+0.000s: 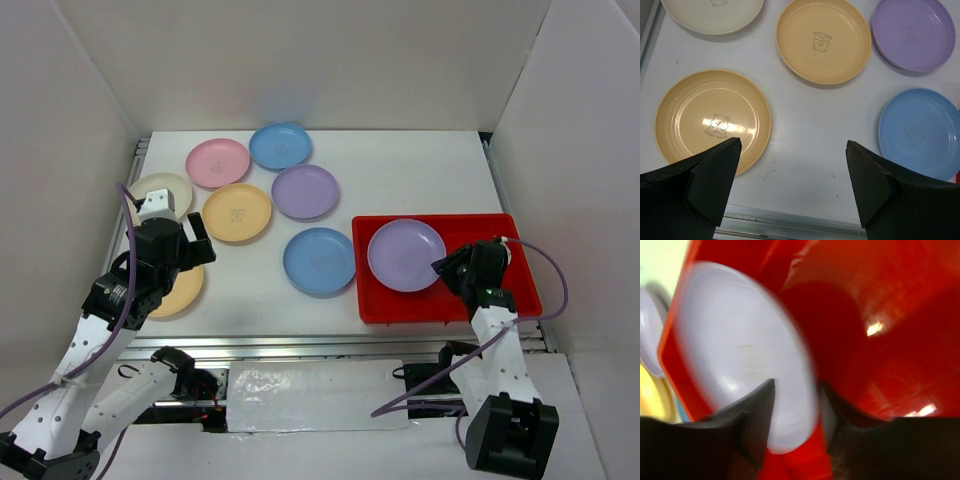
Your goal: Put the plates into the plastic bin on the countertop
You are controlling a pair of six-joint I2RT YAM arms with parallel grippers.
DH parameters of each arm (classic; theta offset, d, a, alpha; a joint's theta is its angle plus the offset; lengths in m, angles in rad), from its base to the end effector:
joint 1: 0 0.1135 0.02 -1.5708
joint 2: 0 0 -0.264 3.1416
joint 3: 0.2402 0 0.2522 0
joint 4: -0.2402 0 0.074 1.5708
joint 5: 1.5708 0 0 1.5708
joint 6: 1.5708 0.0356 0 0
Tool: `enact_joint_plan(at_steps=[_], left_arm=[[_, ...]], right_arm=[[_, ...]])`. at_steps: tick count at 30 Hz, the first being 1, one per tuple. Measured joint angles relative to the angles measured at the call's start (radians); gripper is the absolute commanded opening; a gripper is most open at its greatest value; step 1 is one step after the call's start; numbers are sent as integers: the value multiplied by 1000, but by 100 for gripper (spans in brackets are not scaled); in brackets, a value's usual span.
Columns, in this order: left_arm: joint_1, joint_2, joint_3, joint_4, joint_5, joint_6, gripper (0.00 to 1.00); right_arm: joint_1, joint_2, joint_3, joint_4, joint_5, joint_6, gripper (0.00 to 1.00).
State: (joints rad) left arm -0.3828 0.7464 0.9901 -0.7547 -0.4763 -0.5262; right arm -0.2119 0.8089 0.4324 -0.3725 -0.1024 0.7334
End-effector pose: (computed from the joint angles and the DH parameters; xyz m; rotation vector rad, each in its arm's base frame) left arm 0.1374 -0.0377 0.3584 -0.4272 1.9756 -0.0782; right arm 0.1648 -0.0317 0.1957 1.0211 2.1120 0.3796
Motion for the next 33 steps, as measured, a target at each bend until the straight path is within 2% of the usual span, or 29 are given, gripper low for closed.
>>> enact_joint_plan(at_steps=[2, 5, 12, 16, 19, 24, 28, 33], left_arm=[[0, 0, 0, 0, 2, 0, 99], [0, 0, 0, 0, 3, 0, 99], [0, 3, 0, 0, 2, 0, 99], [0, 18, 0, 0, 2, 0, 99], [0, 29, 0, -1, 2, 0, 99], [0, 31, 0, 0, -5, -1, 99], [0, 32, 0, -3, -25, -3, 99], [1, 31, 0, -5, -42, -5, 99]], right_arm=[[0, -41, -1, -3, -3, 8, 84], [3, -97, 7, -15, -2, 8, 100], [46, -216, 100, -95, 24, 18, 100], [176, -203, 172, -76, 11, 22, 100], [397, -39, 282, -59, 16, 11, 100], [783, 415, 658, -80, 91, -92, 100], [982, 744, 954, -141, 178, -163, 100], [1145, 1105, 1258, -259, 319, -193, 99]])
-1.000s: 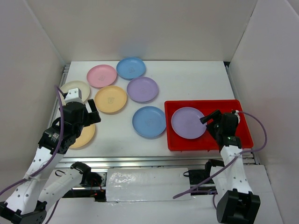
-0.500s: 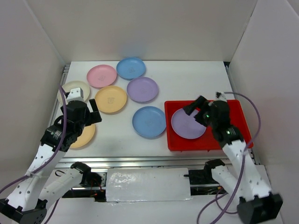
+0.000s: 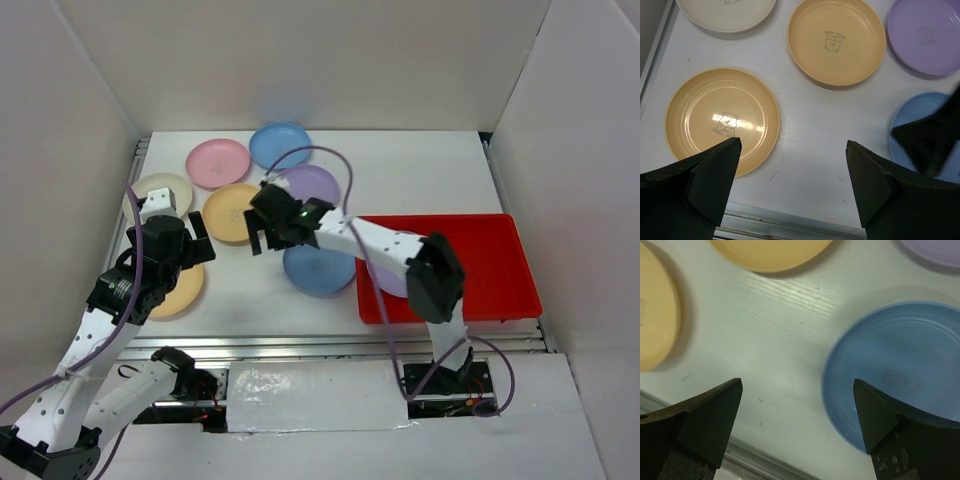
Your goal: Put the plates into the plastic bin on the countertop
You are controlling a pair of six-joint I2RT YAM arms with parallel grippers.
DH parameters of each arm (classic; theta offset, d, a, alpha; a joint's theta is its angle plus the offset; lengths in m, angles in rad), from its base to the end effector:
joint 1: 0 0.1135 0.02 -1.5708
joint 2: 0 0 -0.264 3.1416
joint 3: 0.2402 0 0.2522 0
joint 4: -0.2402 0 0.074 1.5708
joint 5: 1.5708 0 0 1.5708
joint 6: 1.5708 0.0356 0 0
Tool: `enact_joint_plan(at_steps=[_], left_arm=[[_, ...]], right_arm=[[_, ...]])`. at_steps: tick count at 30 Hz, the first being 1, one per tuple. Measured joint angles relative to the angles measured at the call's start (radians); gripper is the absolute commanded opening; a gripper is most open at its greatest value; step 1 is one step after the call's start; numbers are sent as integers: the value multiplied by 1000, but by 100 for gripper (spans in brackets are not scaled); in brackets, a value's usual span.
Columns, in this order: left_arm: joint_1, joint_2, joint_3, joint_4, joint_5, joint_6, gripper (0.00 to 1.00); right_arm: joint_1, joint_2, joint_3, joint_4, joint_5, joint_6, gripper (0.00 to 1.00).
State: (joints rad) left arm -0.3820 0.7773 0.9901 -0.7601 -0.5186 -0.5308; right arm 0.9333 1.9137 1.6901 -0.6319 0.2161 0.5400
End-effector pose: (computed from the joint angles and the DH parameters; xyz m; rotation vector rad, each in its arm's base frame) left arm 0.1441 -0.0389 0.3544 -0.4497 1.9896 -0.0190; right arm 0.2634 0.3428 0.2842 -0.3799 2.4132 0.4167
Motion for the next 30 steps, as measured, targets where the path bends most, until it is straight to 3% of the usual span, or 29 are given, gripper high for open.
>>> enact_joint_plan(at_steps=[5, 11, 14, 16, 20, 25, 26, 29, 30], left_arm=[[0, 2, 0, -1, 0, 0, 99], [0, 2, 0, -1, 0, 0, 99], [0, 2, 0, -1, 1, 0, 99], [0, 1, 0, -1, 1, 0, 99], [0, 0, 0, -1, 1, 0, 99], [0, 0, 0, -2, 0, 0, 99], [0, 0, 0, -2, 0, 0, 99], [0, -1, 0, -5, -6, -2, 99], [0, -2, 0, -8, -12, -5, 99]], right_arm=[[68, 206, 105, -64, 76, 6, 96], [44, 237, 82, -81, 94, 25, 88], [31, 237, 53, -58, 94, 31, 74], [29, 238, 22, -41, 89, 37, 73], [33, 238, -43, -14, 72, 39, 52], [45, 237, -69, 19, 77, 35, 44], [49, 237, -69, 23, 79, 34, 30], [70, 229, -72, 45, 98, 16, 3], [75, 223, -74, 46, 112, 3, 0]])
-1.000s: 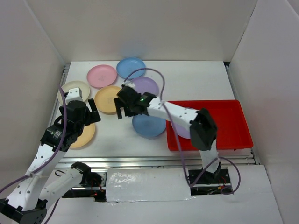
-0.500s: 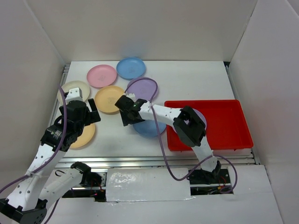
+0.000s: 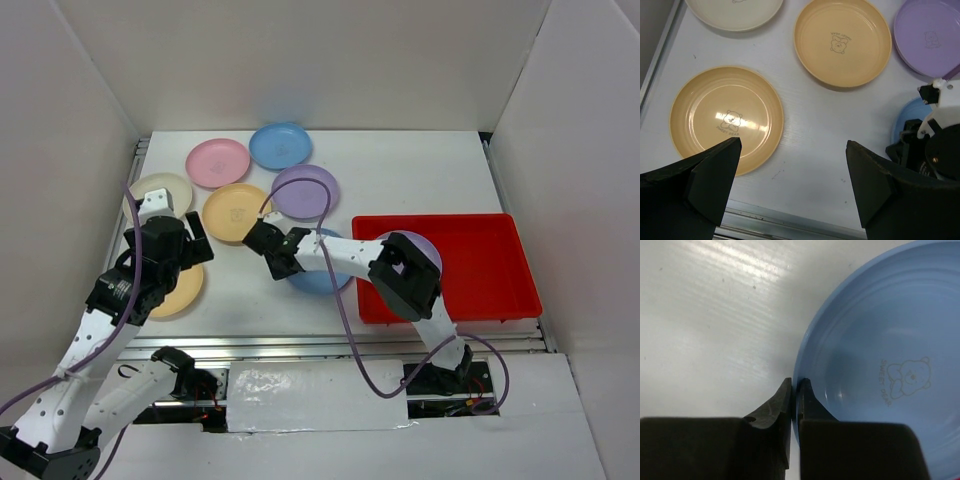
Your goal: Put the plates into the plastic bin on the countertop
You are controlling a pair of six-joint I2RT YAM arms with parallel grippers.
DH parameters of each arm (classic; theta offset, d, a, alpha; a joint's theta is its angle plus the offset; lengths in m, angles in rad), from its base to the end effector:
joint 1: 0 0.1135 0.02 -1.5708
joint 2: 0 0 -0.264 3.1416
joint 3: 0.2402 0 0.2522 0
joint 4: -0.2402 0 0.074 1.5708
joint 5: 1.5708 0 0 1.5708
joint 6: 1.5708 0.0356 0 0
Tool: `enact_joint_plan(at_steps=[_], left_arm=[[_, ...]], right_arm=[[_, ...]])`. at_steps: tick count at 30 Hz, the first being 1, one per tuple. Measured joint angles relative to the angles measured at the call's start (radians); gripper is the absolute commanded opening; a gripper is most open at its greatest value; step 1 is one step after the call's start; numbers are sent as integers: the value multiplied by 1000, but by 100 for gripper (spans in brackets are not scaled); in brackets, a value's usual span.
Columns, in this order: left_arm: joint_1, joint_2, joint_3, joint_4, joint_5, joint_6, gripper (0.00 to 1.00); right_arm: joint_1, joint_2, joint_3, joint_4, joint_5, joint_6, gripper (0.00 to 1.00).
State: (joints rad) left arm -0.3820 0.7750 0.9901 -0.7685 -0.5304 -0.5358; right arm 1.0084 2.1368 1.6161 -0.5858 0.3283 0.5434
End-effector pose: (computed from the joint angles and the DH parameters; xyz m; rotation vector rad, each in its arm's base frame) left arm 0.1431 -0.0381 0.3541 -0.4598 1.9889 -0.0071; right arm 0.2508 0.3764 0.1702 -0.4967 2.5367 0.1223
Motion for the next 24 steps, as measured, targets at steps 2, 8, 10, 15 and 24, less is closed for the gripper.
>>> enact_joint_plan(at_steps=[2, 8, 10, 15, 24], left_arm=[[0, -5, 0, -8, -24, -16, 99], [0, -29, 8, -40, -97, -52, 99], [0, -39, 11, -43, -109, -57, 99], [0, -43, 12, -49, -122, -71, 99], [0, -44, 12, -54, -122, -70, 99]], right_arm=[[22, -19, -11, -4, 24, -24, 0], [90, -154, -71, 24, -19, -72, 0], [114, -233, -92, 50, -73, -70, 0], [151, -479, -141, 110, -206, -62, 0], [84, -907, -188, 17, -14, -9, 0]])
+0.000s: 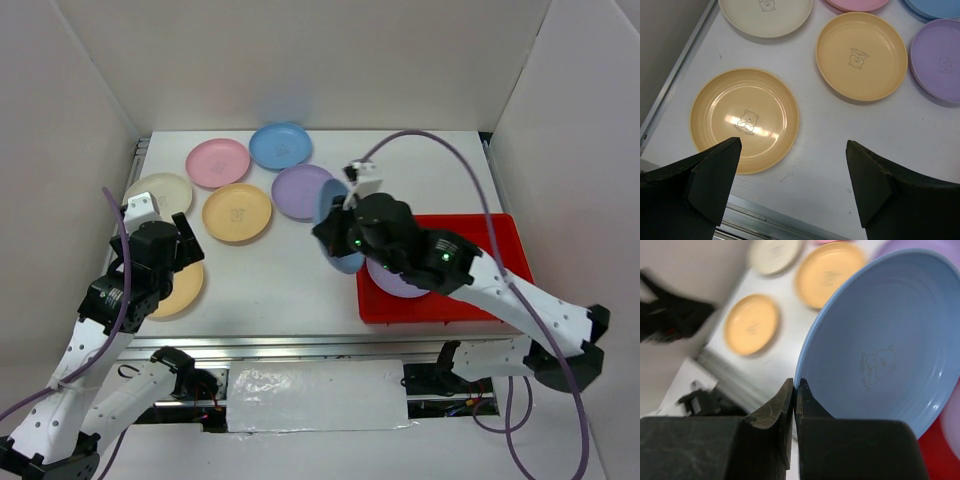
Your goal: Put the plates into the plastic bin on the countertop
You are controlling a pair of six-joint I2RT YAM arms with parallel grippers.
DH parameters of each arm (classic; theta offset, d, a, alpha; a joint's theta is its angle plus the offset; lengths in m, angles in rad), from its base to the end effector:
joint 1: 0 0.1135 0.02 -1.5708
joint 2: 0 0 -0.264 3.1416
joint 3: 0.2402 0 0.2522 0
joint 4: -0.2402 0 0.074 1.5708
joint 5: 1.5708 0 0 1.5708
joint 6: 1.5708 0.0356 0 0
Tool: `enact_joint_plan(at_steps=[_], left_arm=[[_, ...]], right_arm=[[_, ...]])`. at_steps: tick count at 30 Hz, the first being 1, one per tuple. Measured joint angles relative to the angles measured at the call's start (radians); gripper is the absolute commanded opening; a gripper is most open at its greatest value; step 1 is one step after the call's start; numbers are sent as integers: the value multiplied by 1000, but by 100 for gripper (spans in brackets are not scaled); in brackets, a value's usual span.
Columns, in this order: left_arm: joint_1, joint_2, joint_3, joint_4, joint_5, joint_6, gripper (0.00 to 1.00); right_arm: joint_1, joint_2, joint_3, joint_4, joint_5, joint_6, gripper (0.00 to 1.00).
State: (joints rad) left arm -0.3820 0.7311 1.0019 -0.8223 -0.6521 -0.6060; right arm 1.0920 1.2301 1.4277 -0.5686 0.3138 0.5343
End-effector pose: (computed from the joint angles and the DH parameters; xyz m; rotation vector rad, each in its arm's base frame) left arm 0.1292 -0.0286 0.3595 -0.5889 1.9123 0.0643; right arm 0.1299 0.2263 0.4301 -0.3410 1.9741 0.7731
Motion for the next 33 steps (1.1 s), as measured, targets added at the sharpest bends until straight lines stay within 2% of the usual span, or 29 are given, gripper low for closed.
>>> enact_joint_plan(at_steps=[5, 11, 17, 25, 28, 29, 30, 31, 32, 33], left_arm=[[0, 0, 0, 0, 2, 0, 99], [0, 5, 0, 0, 6, 1, 99], [0, 7, 0, 1, 15, 3, 99], [0, 19, 0, 7, 29, 5, 99], [0, 19, 0, 11, 32, 5, 99], [0, 19, 0, 13, 33, 6, 99], [0, 19, 0, 15, 34, 7, 99], [0, 21, 0, 15, 37, 8, 99], [0, 23, 0, 15, 38, 8, 99], [0, 25, 0, 16, 41, 8, 99]], right_arm=[[-229, -140, -153, -165, 129, 60, 0], [-473, -149, -323, -244, 126, 49, 0], [-543, -47, -357, -210, 76, 19, 0], [-550, 101, -357, -127, 14, -8, 0], [-544, 120, -357, -100, 1, -12, 13], [-540, 126, -357, -90, -2, -18, 43], [-539, 129, -357, -87, -5, -17, 65], [-535, 138, -351, -84, -5, -22, 92], [-532, 147, -345, -82, -4, -24, 100], [-528, 156, -334, -85, 0, -36, 100]])
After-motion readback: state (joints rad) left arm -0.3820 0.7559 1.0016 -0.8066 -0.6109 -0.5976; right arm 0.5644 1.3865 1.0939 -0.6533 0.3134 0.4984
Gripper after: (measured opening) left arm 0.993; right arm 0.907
